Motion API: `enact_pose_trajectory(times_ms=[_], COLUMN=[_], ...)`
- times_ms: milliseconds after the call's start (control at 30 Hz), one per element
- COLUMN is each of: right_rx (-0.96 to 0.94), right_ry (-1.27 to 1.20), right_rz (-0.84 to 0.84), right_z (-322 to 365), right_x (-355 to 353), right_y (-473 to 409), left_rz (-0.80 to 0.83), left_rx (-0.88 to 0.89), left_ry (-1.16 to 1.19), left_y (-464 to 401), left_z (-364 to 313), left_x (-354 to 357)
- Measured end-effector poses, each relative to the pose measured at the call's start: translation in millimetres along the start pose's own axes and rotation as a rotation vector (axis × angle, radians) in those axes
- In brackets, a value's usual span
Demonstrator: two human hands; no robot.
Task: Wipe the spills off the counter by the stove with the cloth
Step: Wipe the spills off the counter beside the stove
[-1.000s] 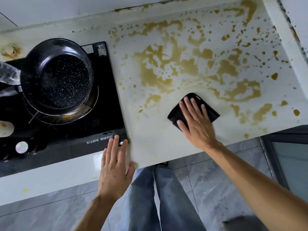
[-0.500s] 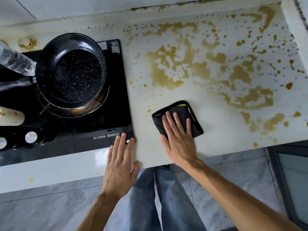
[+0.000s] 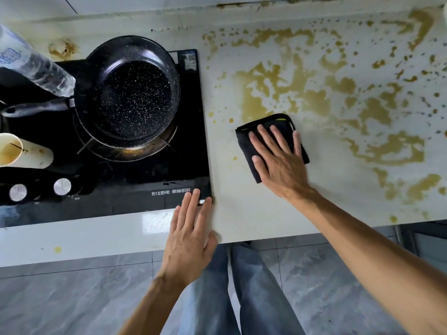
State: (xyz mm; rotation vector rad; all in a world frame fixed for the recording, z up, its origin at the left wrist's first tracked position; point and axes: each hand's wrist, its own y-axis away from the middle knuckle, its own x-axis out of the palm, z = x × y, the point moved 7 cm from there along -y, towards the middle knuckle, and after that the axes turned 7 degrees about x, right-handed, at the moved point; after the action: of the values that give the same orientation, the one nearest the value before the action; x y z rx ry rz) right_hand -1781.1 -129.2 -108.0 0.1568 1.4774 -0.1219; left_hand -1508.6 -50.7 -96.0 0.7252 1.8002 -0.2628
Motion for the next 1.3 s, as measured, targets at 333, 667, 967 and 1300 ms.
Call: enact_pose_trajectory(times_ms=[333,667,967,1300], right_rx=[-0.03,0.099,-0.071,-0.005], right_ry=[-0.08,-0.074,-0.047,-0.088], right_rz=[0.073,0.053,0.039,0.021], right_z=[76,75,89,96], right_x=[13,5,-3,7], right_y=[71,25,-51,-1], left_rz=[-0.002,-0.014,-0.027,-0.037], left_rx=[-0.005,0.012,0.018,0.023], left_ry=[0.037,0.014,-0.007,-0.014], left_y=[1,3,5,6], left_z=[-1,-1,1,2], left_x=[-3,0,6,12])
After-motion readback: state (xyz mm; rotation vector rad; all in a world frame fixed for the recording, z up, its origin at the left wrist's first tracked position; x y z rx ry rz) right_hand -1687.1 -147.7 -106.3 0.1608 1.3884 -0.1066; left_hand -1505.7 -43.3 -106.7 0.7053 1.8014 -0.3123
